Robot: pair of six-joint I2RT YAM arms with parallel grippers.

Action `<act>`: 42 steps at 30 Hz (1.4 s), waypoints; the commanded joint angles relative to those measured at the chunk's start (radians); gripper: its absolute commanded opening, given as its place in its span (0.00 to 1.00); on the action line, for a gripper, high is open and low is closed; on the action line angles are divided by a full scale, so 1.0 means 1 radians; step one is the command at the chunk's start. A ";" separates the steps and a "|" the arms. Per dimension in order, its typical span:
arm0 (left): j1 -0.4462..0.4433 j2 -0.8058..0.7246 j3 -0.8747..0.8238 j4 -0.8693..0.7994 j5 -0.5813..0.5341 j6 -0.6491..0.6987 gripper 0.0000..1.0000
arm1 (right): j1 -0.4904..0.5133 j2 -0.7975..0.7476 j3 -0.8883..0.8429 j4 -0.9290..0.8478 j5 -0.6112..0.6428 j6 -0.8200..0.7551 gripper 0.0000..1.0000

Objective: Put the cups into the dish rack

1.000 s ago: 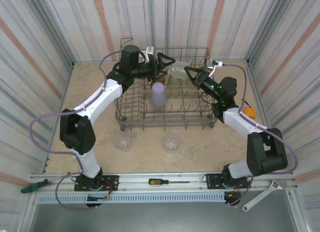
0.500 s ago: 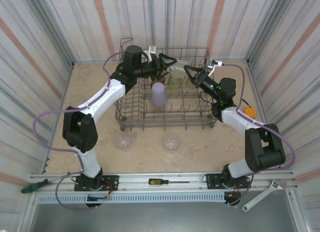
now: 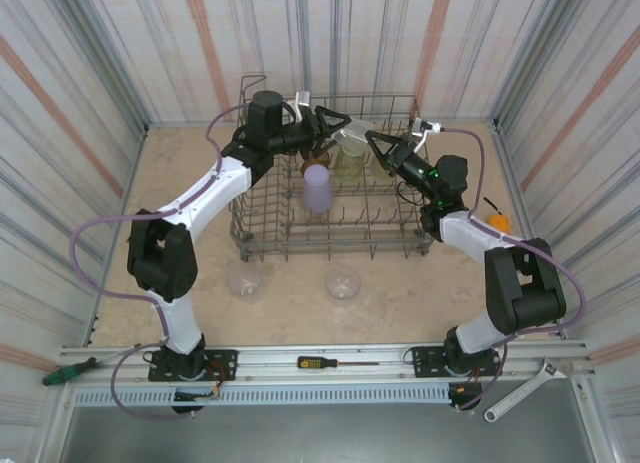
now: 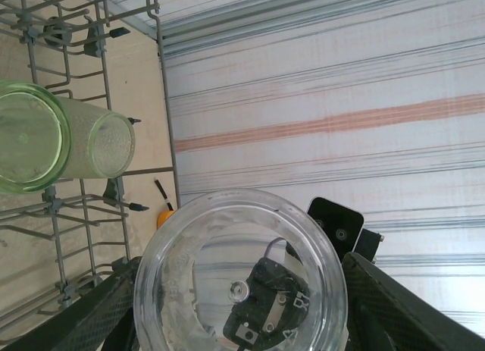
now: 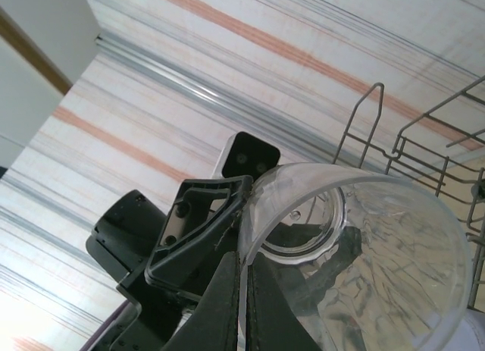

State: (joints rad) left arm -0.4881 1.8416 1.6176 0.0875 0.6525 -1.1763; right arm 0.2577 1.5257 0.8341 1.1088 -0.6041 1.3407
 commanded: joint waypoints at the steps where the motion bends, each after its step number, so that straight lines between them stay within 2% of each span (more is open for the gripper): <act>1: -0.032 0.012 0.012 0.049 0.055 0.009 0.44 | 0.019 0.025 0.037 0.017 -0.031 0.017 0.00; 6: -0.031 0.008 0.001 0.046 0.064 0.027 0.36 | 0.023 0.033 0.054 0.000 -0.033 0.025 0.00; 7: -0.031 0.007 -0.001 0.046 0.064 0.032 0.34 | 0.022 0.032 0.057 -0.005 -0.037 0.024 0.03; 13: -0.029 0.010 0.024 0.017 0.065 0.067 0.28 | 0.017 -0.009 0.061 -0.087 -0.057 -0.005 0.38; 14: -0.026 0.011 0.031 0.007 0.065 0.076 0.27 | 0.017 -0.023 0.061 -0.118 -0.059 -0.016 0.40; 26: -0.023 -0.009 0.102 -0.162 0.001 0.238 0.22 | -0.019 -0.297 0.082 -0.772 0.025 -0.353 0.65; 31: -0.023 -0.021 0.130 -0.251 -0.044 0.319 0.21 | -0.038 -0.364 0.072 -0.910 0.059 -0.409 0.68; 34: -0.023 -0.026 0.143 -0.295 -0.069 0.362 0.21 | -0.044 -0.399 0.076 -1.014 0.095 -0.444 0.76; 36: -0.024 -0.031 0.148 -0.324 -0.092 0.392 0.21 | -0.047 -0.423 0.078 -1.081 0.117 -0.467 0.77; 40: -0.034 -0.031 0.162 -0.376 -0.135 0.449 0.21 | -0.053 -0.467 0.083 -1.188 0.158 -0.510 0.90; 41: -0.038 -0.030 0.168 -0.390 -0.145 0.465 0.21 | -0.055 -0.480 0.083 -1.212 0.167 -0.522 0.99; 42: -0.043 -0.027 0.174 -0.403 -0.156 0.478 0.21 | -0.056 -0.491 0.084 -1.230 0.172 -0.531 0.99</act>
State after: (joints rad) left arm -0.5190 1.8431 1.7443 -0.2596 0.5453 -0.7830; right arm 0.2089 1.0790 0.8909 0.0002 -0.4770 0.8761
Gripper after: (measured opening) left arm 0.636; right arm 0.982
